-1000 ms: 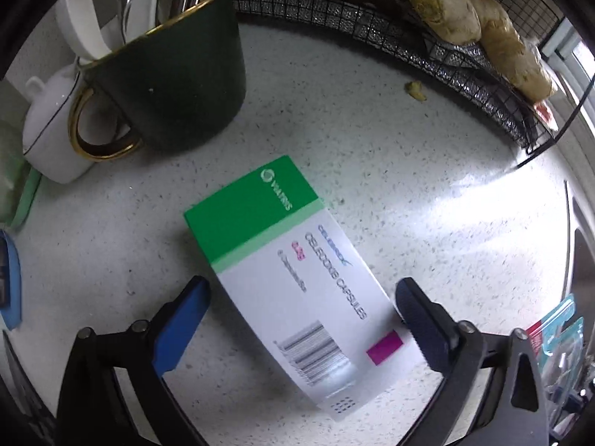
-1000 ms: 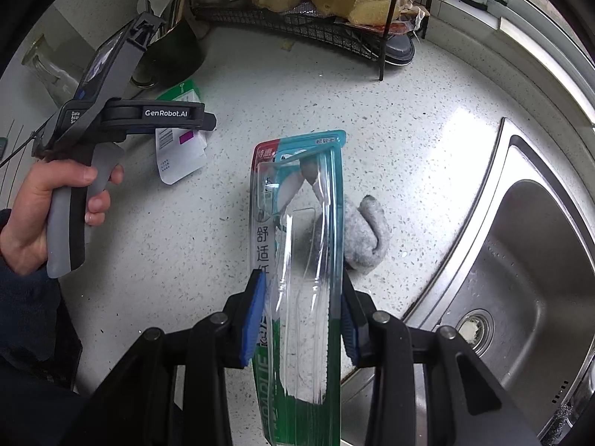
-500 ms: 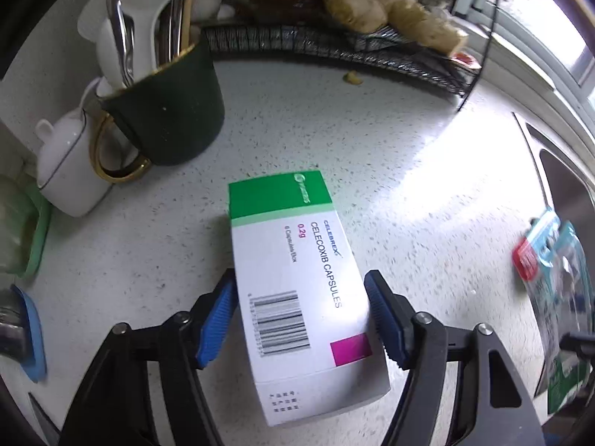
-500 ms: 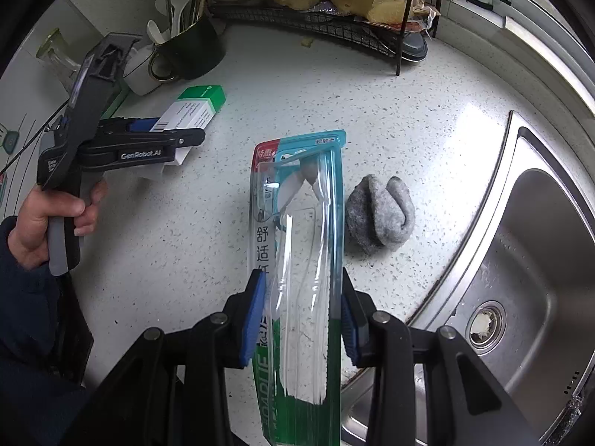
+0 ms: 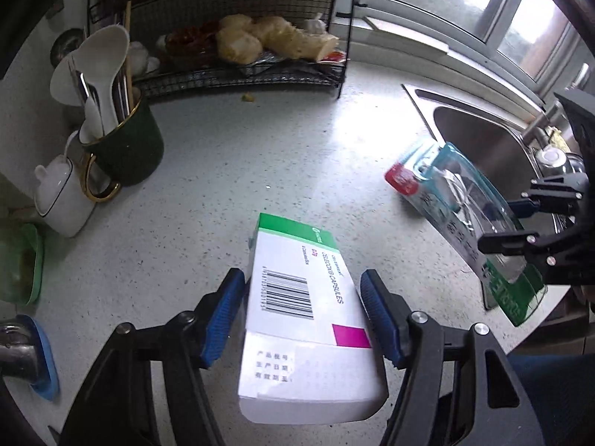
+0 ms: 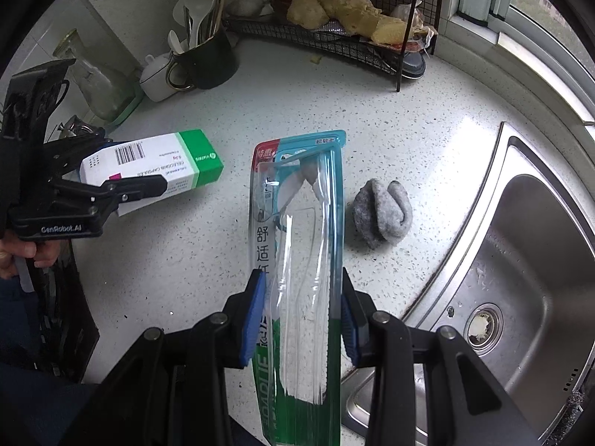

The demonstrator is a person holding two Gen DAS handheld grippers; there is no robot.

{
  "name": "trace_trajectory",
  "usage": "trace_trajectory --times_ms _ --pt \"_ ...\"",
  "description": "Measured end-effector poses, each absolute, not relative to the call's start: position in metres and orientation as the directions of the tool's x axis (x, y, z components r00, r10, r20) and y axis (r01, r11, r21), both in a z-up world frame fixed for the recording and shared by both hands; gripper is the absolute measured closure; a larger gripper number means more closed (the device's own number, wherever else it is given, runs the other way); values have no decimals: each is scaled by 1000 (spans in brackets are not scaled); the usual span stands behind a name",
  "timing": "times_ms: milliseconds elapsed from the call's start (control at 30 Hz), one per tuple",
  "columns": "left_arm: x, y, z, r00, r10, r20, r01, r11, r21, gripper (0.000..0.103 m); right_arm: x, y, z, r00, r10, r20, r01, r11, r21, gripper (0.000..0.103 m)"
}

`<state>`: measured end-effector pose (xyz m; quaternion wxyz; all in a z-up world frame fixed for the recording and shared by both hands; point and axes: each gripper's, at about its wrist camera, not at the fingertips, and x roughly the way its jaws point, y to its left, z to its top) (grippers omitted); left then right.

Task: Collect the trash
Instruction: 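Grasp and lift the white-green capsule box with the left gripper while the right holds the package, then carry the toothbrush package with the right gripper down toward the red bin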

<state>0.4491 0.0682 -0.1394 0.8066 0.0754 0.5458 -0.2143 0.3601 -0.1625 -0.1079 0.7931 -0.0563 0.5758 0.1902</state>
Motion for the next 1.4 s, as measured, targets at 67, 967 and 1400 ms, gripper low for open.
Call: trace_trajectory --times_ms 67,967,1400 --pt "436 64 -129 316 -275 -908 461 881 -106 70 352 -167 -100 282 236 -930 -371 921 121 69" --pt "347 41 -134 190 -271 -944 509 849 -141 93 305 -192 -83 329 309 -892 -378 909 175 69" --pt "286 13 -118 224 -267 -937 461 877 -140 93 257 -202 -79 308 351 -884 -423 883 203 69"
